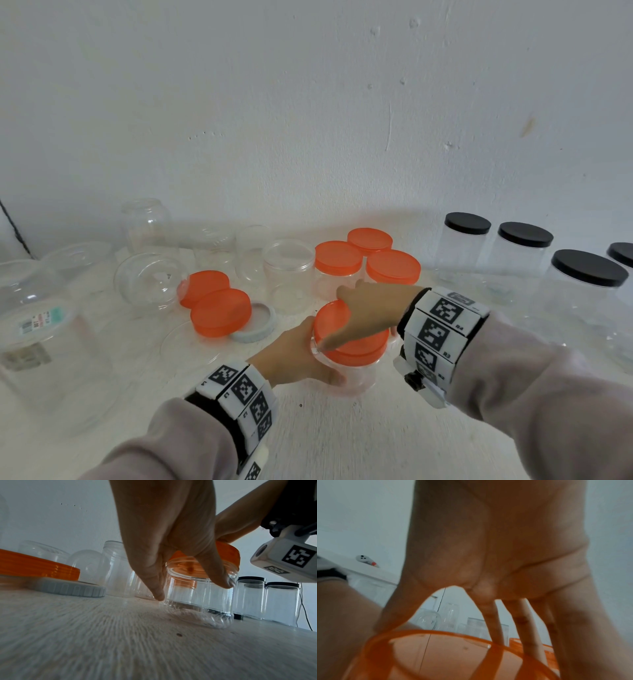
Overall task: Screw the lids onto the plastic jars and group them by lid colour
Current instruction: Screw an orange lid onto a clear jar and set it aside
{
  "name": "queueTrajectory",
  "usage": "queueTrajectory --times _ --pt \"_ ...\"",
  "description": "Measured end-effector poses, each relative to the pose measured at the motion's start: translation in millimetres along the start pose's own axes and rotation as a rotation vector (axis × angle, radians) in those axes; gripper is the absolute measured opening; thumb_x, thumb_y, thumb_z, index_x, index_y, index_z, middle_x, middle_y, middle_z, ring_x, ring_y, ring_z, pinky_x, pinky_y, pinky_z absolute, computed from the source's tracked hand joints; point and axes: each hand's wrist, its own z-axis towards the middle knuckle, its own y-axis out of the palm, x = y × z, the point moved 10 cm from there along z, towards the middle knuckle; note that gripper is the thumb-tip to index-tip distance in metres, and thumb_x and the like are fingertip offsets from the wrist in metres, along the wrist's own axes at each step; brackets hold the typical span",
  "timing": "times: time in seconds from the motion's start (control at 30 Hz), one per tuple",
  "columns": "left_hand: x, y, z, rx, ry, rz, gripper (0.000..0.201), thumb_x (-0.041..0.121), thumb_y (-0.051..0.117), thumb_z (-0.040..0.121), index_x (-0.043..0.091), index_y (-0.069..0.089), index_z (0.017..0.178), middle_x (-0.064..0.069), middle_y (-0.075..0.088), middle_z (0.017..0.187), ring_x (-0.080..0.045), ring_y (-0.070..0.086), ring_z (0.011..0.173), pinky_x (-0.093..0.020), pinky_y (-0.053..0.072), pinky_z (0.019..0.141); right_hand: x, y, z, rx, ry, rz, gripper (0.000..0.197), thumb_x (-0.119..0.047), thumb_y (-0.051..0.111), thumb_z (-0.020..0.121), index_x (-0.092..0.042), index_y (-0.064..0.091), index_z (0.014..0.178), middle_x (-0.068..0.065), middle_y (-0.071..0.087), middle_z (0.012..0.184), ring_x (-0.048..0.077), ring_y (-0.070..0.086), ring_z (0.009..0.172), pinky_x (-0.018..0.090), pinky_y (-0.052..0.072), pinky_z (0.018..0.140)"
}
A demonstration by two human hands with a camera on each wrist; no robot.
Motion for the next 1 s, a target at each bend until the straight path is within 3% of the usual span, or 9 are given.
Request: queueTrajectory --times 0.07,0.17,0.37,0.5,0.6,0.7,0.83,0.97,1.0 --pt "0 0 0 0.0 0.0 -0.004 0.102 0.025 0.089 0.064 0.025 0.029 0.145 0.008 0.051 0.136 -0.014 0.047 0.127 -0.038 0.039 0.109 2 1 -1 -0.046 0.004 -0.005 0.112 -0.086 0.059 0.059 -0.036 0.015 0.149 0.001 0.031 0.149 0.019 0.054 0.095 0.037 0.045 0.084" --pt "0 1 0 -0.005 -0.002 -0.015 0.103 0.024 0.089 0.064 0.023 0.027 0.146 0.006 0.049 0.139 -0.015 0.045 0.129 -0.038 0.037 0.11 -2 -3 -4 -0.095 -0.074 -0.004 0.107 -0.072 0.072 0.062 -0.05 0.01 0.147 -0.008 0.023 0.152 0.025 0.036 0.135 0.047 0.037 0.104" --pt "1 1 0 -0.013 0.009 -0.021 0.105 0.024 0.089 0.064 0.024 0.025 0.147 0.007 0.048 0.14 -0.014 0.044 0.13 -0.039 0.036 0.111 1 -3 -3 -0.068 -0.059 -0.026 0.098 -0.077 0.066 0.063 -0.046 0.022 0.145 -0.007 0.034 0.143 0.022 0.046 0.123 0.044 0.043 0.096" --pt "1 1 -1 -0.016 0.01 -0.028 0.104 0.024 0.089 0.064 0.024 0.026 0.147 0.007 0.048 0.14 -0.015 0.044 0.13 -0.04 0.036 0.111 7 -6 -5 -0.061 0.007 -0.044 0.105 -0.084 0.058 0.063 -0.032 0.024 0.147 -0.001 0.04 0.141 0.01 0.055 0.076 0.031 0.045 0.071" --pt "0 1 -1 -0.016 0.002 -0.026 0.104 0.025 0.089 0.065 0.024 0.025 0.147 0.007 0.047 0.141 -0.014 0.043 0.131 -0.038 0.035 0.112 3 -4 -5 -0.091 -0.034 -0.057 0.109 -0.076 0.069 0.061 -0.042 0.013 0.149 -0.005 0.029 0.151 0.023 0.048 0.123 0.041 0.043 0.095" --pt "-1 1 0 -0.017 -0.006 -0.015 0.105 0.025 0.089 0.065 0.023 0.024 0.148 0.006 0.046 0.142 -0.014 0.043 0.131 -0.036 0.036 0.111 -8 -1 -7 -0.135 -0.113 -0.032 0.103 -0.062 0.077 0.063 -0.056 0.012 0.143 -0.013 0.024 0.148 0.024 0.034 0.135 0.05 0.037 0.104" --pt "-2 0 0 -0.01 -0.005 -0.022 0.104 0.025 0.089 0.064 0.023 0.026 0.147 0.007 0.047 0.14 -0.014 0.043 0.13 -0.037 0.036 0.111 -6 -1 -3 -0.09 -0.092 -0.052 0.097 -0.073 0.069 0.064 -0.052 0.018 0.144 -0.011 0.029 0.144 0.023 0.044 0.125 0.046 0.042 0.096" --pt "-2 0 0 -0.008 -0.003 -0.028 0.105 0.025 0.09 0.064 0.024 0.026 0.147 0.007 0.047 0.14 -0.015 0.043 0.131 -0.04 0.035 0.112 2 -6 -3 -0.042 -0.015 -0.057 0.098 -0.085 0.054 0.067 -0.031 0.029 0.145 -0.003 0.043 0.134 0.007 0.051 0.069 0.027 0.041 0.063" --pt "-2 0 0 -0.008 -0.003 -0.029 0.105 0.025 0.09 0.064 0.024 0.026 0.147 0.007 0.047 0.14 -0.015 0.042 0.131 -0.04 0.035 0.112 4 -7 -4 -0.042 -0.007 -0.059 0.1 -0.085 0.053 0.067 -0.028 0.031 0.145 -0.003 0.045 0.131 0.007 0.052 0.071 0.025 0.04 0.062"
